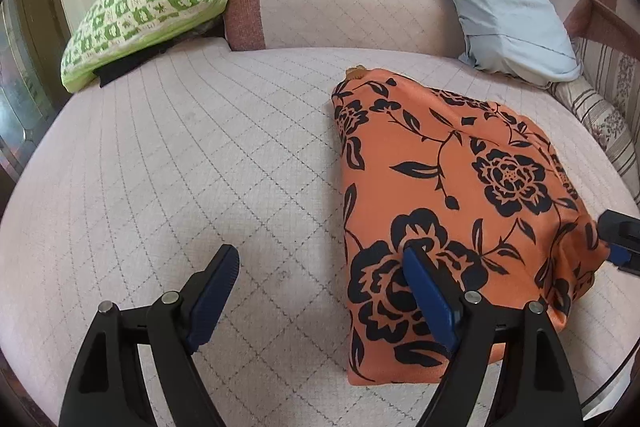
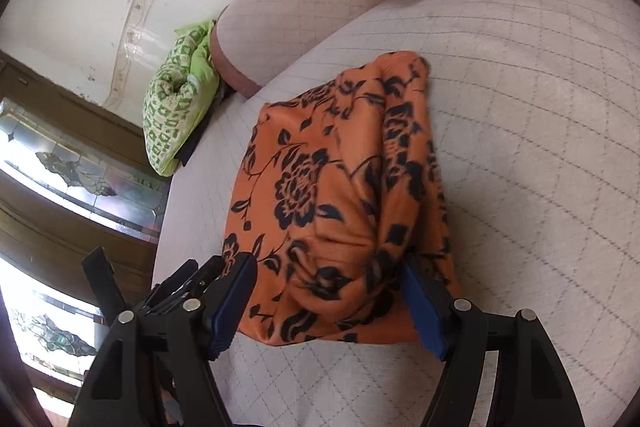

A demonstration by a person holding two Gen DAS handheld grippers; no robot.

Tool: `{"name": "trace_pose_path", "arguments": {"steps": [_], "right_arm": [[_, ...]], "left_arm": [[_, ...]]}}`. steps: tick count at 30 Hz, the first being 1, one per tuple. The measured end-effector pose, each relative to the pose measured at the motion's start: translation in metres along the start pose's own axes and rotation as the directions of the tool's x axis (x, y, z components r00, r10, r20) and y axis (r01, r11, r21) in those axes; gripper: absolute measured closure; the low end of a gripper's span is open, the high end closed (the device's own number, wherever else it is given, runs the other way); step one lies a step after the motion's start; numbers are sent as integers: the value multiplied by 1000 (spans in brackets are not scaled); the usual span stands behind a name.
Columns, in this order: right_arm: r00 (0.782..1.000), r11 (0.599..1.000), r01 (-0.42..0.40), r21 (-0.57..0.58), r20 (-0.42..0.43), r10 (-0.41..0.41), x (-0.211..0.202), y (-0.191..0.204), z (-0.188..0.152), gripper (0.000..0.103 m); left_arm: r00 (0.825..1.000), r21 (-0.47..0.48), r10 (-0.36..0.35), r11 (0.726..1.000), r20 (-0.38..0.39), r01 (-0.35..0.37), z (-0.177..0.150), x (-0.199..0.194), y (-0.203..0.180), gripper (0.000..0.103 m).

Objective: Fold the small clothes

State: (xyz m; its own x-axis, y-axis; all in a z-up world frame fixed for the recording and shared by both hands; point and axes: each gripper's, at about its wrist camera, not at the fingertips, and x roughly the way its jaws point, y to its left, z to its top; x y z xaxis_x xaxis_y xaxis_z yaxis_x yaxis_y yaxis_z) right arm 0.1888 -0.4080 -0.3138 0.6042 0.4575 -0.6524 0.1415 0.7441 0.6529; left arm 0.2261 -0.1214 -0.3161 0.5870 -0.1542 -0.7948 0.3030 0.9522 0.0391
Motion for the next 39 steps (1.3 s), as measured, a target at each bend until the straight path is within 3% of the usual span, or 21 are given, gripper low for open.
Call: {"name": "trace_pose_path", "arguments": {"steps": [4,7,10,14,16,19,23,24,25,27,29,33,39], "right_arm": [[993,991,116,-62,39,-114,9,19,-7,28],[975,975,217,-55,64,-213,17,22,-12,28],[942,943,332,-23,55,-330,12,9,-16,28],[905,904,424,-50,74,-420,-13,2,-25,28],[895,895,443,-50,71,-440,-23,-2,-35,28],[902,902,429,-38,70,-426,-31,-2,-43,28],[870,867,492,-82,74,-487,-36,5,-50,28],[871,869,491,-63,74,-486,-38,3,-53,28],[881,882,470,-36,74,-466,-41,0,-55,28],[941,944,326,41,85,-329,-49,-7,-51,28],[972,976,191,110,121,-203,-56,-9,-45,28],[994,977,34,212,93,-55,-45,-18,-34,28],[996,939,-85,333,51,72,-9,-34,-30,29]], "left_arm": [[1000,21,19,1000,6,-19,-4,0,-6,19],[1000,35,20,999,-2,-20,-6,3,-7,18],[1000,25,-5,1000,-18,5,-7,4,-2,18],[999,24,-16,1000,-32,17,-10,3,4,15],[999,25,-19,999,-37,19,-12,2,5,15],[999,45,-12,999,-40,14,-15,0,4,15],[999,73,6,997,-44,-3,-21,-3,6,15],[999,75,15,997,-44,-11,-22,-3,8,15],[999,68,20,998,-44,-17,-22,-3,10,15],[999,42,18,999,-43,-16,-21,-6,15,15],[1000,15,9,1000,-29,-9,-19,-11,21,15],[1000,2,18,1000,0,-18,-17,-16,25,15],[1000,39,-2,999,16,1,-17,-17,17,15]]}}
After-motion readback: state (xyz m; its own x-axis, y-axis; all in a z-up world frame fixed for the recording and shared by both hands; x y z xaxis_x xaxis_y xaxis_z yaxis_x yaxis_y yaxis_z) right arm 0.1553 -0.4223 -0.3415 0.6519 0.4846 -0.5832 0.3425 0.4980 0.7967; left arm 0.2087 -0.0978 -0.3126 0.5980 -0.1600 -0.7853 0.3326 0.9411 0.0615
